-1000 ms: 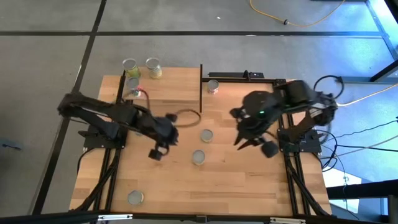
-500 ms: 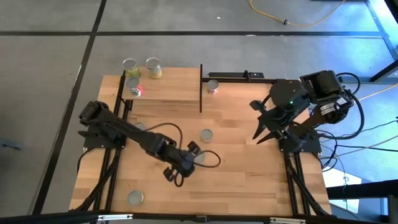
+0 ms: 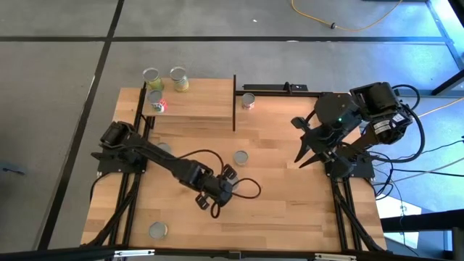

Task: Pick and place cans onto a shelf
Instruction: Put the canned spaghetti sauce on the shelf

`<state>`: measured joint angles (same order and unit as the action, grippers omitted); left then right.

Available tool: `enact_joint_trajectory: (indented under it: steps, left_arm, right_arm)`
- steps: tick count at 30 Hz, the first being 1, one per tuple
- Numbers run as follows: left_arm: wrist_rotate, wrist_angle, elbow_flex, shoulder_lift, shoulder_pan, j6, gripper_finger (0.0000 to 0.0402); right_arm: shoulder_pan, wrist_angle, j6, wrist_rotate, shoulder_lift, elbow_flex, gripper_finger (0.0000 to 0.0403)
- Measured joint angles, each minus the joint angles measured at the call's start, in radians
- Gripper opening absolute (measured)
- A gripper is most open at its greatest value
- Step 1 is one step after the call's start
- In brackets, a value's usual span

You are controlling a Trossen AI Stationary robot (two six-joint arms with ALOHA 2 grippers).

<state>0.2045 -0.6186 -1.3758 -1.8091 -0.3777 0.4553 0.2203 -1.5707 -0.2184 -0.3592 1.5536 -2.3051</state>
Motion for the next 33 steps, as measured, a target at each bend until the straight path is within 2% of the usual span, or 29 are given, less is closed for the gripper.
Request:
enact_joint_trajectory:
  steps: [9,14,24,33]
  left_arm:
    - [0.001,-0.001,0.000,0.000,0.026,-0.022,0.0047]
    - [-0.052,-0.010,0.000,-0.031,0.033,-0.034,0.0047]
    - [0.005,-0.014,-0.002,-0.058,0.032,-0.027,0.0047]
    - [0.013,-0.020,-0.002,-0.059,0.031,-0.077,0.0006]
  right_arm:
    - [0.000,0.000,0.000,0.000,0.000,0.000,0.0084]
    - [0.000,0.000,0.000,0.000,0.000,0.000,0.0084]
    - [0.000,0.000,0.000,0.000,0.000,0.000,0.0084]
    - [0.000,0.000,0.000,0.000,0.000,0.000,0.0084]
